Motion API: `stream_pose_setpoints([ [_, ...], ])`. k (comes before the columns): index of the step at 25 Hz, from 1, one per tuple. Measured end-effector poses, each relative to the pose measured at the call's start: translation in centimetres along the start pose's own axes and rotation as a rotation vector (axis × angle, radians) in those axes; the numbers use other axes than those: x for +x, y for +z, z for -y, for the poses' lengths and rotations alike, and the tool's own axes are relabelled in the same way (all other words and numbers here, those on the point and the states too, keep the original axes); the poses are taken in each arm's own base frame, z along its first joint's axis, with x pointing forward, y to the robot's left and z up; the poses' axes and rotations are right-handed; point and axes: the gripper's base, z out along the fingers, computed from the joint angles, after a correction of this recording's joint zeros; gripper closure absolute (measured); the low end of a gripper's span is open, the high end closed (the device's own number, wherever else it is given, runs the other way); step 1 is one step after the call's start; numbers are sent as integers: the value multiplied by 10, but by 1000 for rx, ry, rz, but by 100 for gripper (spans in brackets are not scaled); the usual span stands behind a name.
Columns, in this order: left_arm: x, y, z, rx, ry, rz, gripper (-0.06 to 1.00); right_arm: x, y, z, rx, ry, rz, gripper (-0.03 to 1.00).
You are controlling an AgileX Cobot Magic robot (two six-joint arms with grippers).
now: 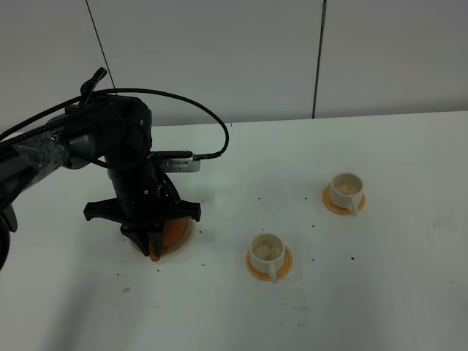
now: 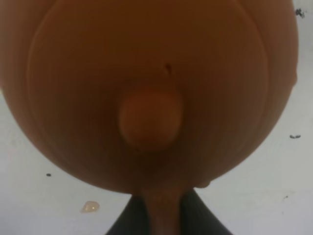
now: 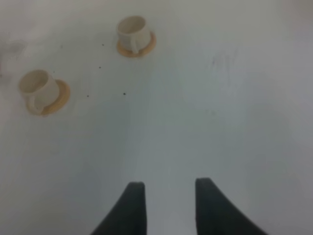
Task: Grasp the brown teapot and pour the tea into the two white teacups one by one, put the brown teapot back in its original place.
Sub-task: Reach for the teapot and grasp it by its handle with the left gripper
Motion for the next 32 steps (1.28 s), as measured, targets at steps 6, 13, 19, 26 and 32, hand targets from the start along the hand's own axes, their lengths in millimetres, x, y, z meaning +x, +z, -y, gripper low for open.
stream_pose_setpoints([
  [6,0,0,0,0,21,0,77,0,0,0,0,0,0,72],
  [13,0,-5,-1,-2,33,25,77,0,0,0,0,0,0,72],
  [19,2,-17,-2,-2,36,60,77,0,0,0,0,0,0,72],
  [26,7,-34,-6,-23,45,105,77,0,0,0,0,0,0,72],
  [32,9,-38,-7,-32,47,109,77,0,0,0,0,0,0,72],
])
